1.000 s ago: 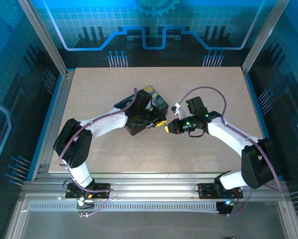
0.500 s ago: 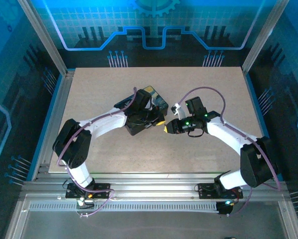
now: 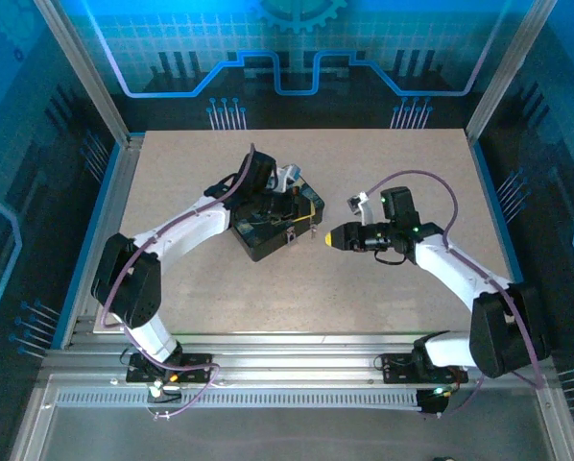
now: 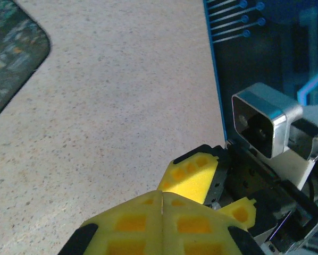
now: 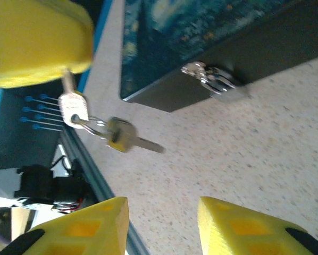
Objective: Unlock the padlock with the key
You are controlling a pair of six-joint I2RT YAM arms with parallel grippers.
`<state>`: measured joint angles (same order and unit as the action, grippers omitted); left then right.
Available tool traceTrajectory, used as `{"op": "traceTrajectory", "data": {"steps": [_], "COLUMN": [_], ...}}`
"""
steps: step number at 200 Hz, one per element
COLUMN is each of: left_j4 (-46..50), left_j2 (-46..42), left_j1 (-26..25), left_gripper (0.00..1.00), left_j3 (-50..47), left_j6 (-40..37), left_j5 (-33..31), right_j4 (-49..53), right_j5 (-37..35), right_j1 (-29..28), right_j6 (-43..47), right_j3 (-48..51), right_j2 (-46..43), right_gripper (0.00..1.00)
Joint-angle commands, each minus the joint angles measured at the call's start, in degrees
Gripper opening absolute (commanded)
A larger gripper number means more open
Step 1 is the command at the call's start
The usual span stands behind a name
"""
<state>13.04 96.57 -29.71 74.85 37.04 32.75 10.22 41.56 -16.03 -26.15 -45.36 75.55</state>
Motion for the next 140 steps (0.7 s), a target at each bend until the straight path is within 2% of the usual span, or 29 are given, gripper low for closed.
{"op": "traceTrajectory", "data": {"steps": [1, 53, 140], "left_j4": [-4.1, -7.8, -8.7], "left_j2": [-3.3, -3.1, -3.5], "left_j1": [0.3, 1.5, 1.9], "left_gripper": [0.00, 0.00, 0.00], "left_j3": [-0.2, -1.2, -2.1], "left_j6": [-5.2, -4.3, -3.9], "left_j5": [5.7, 8.0, 7.9], "right_j4": [-11.8, -16.2, -23.2], "right_j5": [5.8, 6.8, 7.1], "right_j1": [1.4, 1.4, 1.5], "right_j6": [-7.0, -8.6, -13.6], "right_j3": [1.7, -0.1, -1.1], "right_j2": [-1.9, -0.4, 0.8], "right_gripper": [0.37, 0.36, 0.32]}}
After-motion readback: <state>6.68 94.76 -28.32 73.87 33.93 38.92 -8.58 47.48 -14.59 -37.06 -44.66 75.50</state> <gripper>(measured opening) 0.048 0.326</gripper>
